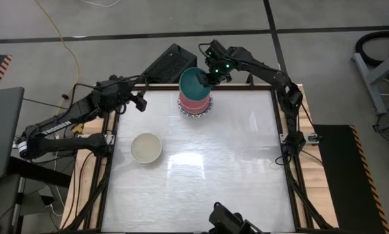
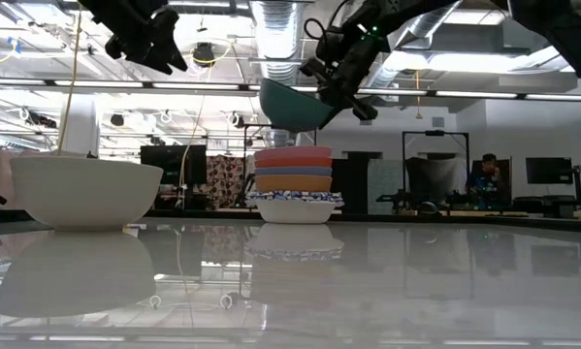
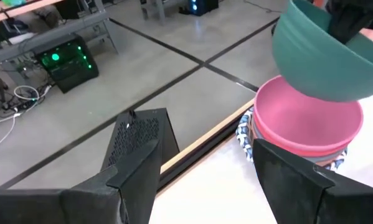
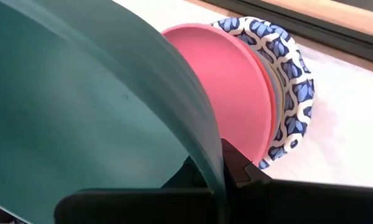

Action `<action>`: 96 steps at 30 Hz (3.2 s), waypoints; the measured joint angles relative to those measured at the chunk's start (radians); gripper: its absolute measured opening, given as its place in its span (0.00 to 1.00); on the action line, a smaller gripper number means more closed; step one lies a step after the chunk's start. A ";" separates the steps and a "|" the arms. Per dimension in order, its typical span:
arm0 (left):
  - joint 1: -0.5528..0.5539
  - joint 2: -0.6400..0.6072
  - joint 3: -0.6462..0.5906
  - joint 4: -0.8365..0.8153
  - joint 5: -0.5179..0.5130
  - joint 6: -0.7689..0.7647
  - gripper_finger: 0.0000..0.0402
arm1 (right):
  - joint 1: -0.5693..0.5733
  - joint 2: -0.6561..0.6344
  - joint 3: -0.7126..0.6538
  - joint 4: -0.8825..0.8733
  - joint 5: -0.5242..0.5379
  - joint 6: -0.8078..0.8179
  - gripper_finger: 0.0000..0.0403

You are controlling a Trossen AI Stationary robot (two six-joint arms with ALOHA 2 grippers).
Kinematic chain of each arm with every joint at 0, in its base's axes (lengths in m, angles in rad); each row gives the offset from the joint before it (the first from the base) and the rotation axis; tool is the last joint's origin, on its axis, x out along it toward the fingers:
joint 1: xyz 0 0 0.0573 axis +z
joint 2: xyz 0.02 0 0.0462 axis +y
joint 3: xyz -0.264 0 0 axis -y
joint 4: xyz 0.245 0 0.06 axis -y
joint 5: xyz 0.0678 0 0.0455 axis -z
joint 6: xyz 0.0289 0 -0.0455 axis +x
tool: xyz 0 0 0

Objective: Nest bowls inside each other by size order
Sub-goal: Stack the dark green bowl on top of the pink bowl, then stack the white bowl on top of the dark green bowl

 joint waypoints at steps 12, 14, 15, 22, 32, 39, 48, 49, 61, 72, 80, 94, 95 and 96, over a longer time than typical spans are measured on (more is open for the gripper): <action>0.000 0.000 0.000 -0.021 0.000 -0.008 0.60 | 0.017 0.080 0.001 -0.042 0.045 0.008 0.02; 0.000 0.000 0.000 -0.028 0.000 -0.011 0.60 | 0.017 0.091 0.001 -0.057 0.037 0.007 0.02; 0.000 0.000 0.000 -0.030 0.000 -0.011 0.60 | 0.016 0.096 0.001 -0.050 0.028 0.007 0.02; 0.000 0.000 0.000 -0.037 -0.001 -0.011 0.60 | 0.016 0.098 0.001 -0.053 0.024 0.005 0.02; 0.000 0.000 0.000 -0.042 -0.001 -0.011 0.60 | 0.024 0.098 0.001 -0.061 0.026 -0.025 0.20; 0.000 0.000 0.000 -0.042 -0.001 -0.011 0.60 | 0.023 0.097 0.001 -0.061 0.031 -0.060 0.34; 0.000 0.000 0.000 -0.042 -0.001 0.003 0.60 | 0.015 0.089 0.003 -0.066 0.029 -0.073 0.46; 0.000 0.000 0.000 -0.043 -0.001 0.004 0.60 | 0.014 0.088 0.003 -0.069 0.026 -0.073 0.47; 0.000 0.000 0.000 -0.048 -0.002 0.018 0.60 | 0.010 0.083 0.070 -0.097 0.023 -0.087 0.49; 0.000 0.000 0.000 -0.067 -0.005 0.015 0.60 | 0.002 0.083 0.135 -0.160 0.043 -0.126 0.49; 0.000 0.000 0.000 -0.095 -0.006 0.001 0.60 | -0.004 0.054 0.135 -0.145 0.070 -0.128 0.49; 0.000 0.000 0.000 -0.301 0.468 0.092 0.60 | 0.187 0.019 0.134 -0.020 0.069 -0.189 0.49; 0.000 0.000 0.000 -0.322 0.517 0.084 0.60 | 0.196 0.009 0.134 -0.019 0.070 -0.192 0.49; -0.001 0.000 0.000 -0.343 0.559 0.069 0.60 | 0.211 0.004 0.135 -0.019 0.074 -0.193 0.49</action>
